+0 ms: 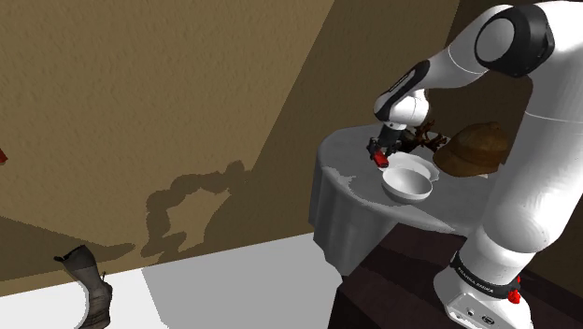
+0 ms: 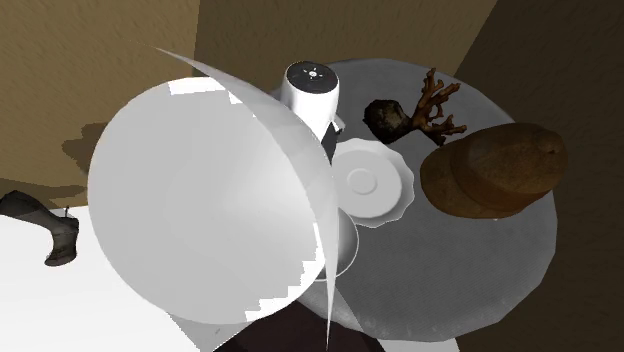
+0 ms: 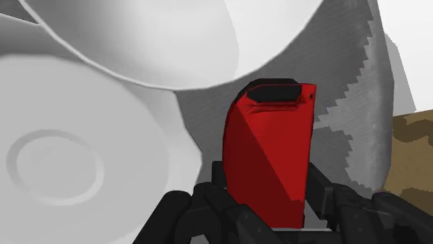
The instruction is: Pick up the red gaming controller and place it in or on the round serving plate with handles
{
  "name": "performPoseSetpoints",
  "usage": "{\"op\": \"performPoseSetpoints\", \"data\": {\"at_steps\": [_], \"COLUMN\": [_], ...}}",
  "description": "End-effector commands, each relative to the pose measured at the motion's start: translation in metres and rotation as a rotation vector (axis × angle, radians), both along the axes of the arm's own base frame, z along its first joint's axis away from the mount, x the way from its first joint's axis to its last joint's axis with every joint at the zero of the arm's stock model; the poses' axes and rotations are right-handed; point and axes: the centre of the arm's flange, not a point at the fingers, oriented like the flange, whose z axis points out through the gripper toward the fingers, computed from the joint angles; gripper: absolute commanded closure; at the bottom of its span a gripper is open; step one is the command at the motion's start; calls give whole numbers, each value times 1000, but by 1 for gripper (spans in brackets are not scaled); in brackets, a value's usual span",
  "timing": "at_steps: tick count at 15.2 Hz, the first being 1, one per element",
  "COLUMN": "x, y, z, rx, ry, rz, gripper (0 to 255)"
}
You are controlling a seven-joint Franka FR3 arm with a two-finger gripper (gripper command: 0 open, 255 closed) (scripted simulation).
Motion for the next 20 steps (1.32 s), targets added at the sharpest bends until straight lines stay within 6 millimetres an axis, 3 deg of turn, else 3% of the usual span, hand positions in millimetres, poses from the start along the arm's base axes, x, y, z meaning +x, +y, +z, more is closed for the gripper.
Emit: {"op": "performPoseSetpoints", "data": {"at_steps": [1,13,20], "x": [-9,-71,-72], "y": [-24,-170,-174], "z": [-1,-2,-34], "rx": [-1,-1,-1], "ry": [0,0,0], "rz": [2,2,2], "gripper": [255,255,255]}}
